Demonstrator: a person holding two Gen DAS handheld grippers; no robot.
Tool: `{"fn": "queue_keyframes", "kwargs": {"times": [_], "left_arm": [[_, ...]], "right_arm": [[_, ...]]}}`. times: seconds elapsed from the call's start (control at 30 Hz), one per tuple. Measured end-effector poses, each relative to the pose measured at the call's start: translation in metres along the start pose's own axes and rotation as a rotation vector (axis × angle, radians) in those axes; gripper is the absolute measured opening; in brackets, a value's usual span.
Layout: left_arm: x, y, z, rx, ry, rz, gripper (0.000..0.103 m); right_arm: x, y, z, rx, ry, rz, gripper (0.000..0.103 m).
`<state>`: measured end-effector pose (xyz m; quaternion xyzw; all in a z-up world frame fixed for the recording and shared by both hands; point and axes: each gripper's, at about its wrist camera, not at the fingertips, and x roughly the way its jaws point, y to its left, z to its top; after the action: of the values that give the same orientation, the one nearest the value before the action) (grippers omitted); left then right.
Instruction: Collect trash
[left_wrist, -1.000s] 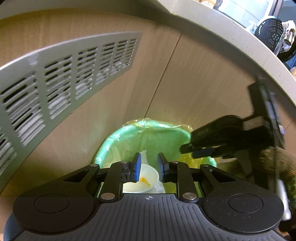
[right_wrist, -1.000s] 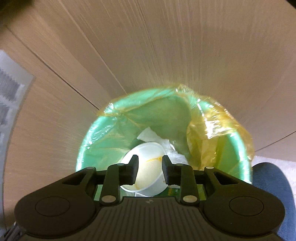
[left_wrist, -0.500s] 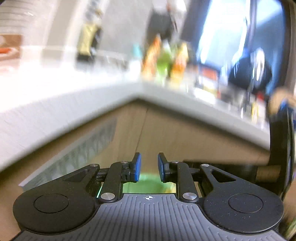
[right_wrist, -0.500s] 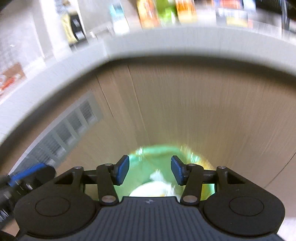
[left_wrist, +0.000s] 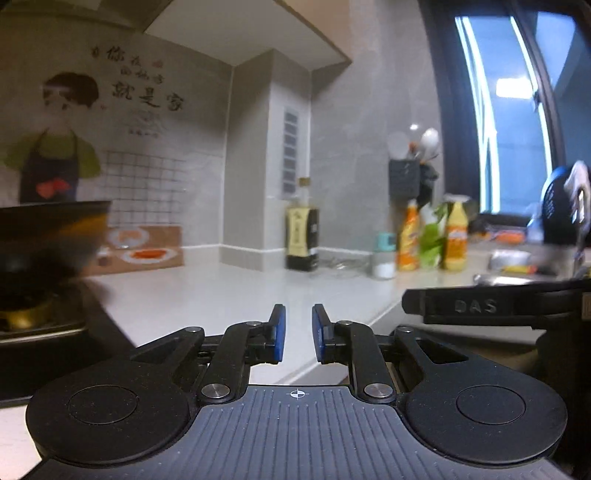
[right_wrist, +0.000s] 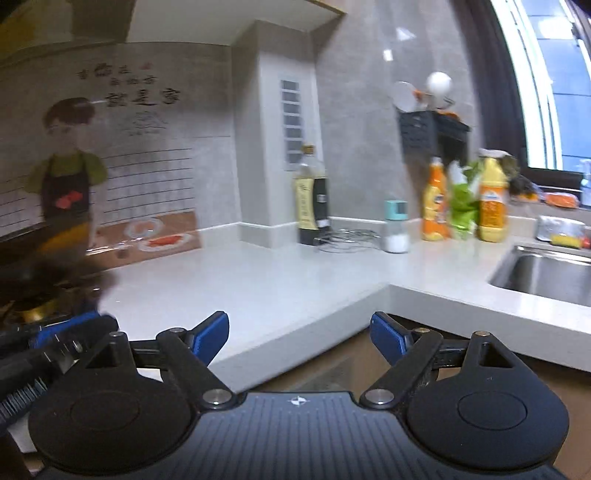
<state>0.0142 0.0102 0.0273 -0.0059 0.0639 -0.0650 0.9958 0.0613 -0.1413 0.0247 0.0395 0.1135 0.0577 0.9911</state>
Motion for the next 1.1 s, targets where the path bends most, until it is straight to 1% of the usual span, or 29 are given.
{"fn": "queue_keyframes", "kwargs": {"times": [0.1, 0.17, 0.27, 0.53, 0.83, 1.1], "left_arm": [[0.005, 0.008, 0.002, -0.041, 0.062, -0.048, 0.019], [0.008, 0.013, 0.0, -0.044, 0.086, -0.042, 0.019], [0.015, 0.017, -0.002, -0.061, 0.108, -0.035, 0.019], [0.016, 0.017, -0.003, -0.057, 0.119, -0.011, 0.019], [0.02, 0.012, -0.005, -0.032, 0.158, -0.009, 0.019], [0.023, 0.016, -0.007, -0.039, 0.171, 0.0, 0.019]], "right_arm": [[0.009, 0.012, -0.008, 0.001, 0.028, -0.019, 0.084], [0.012, 0.018, -0.013, -0.012, 0.05, -0.031, 0.084], [0.014, 0.024, -0.021, -0.028, 0.071, -0.027, 0.085], [0.008, 0.026, -0.029, -0.04, 0.067, -0.023, 0.084], [0.008, 0.023, -0.033, -0.026, 0.08, -0.026, 0.084], [0.009, 0.021, -0.034, -0.023, 0.086, -0.031, 0.084]]}}
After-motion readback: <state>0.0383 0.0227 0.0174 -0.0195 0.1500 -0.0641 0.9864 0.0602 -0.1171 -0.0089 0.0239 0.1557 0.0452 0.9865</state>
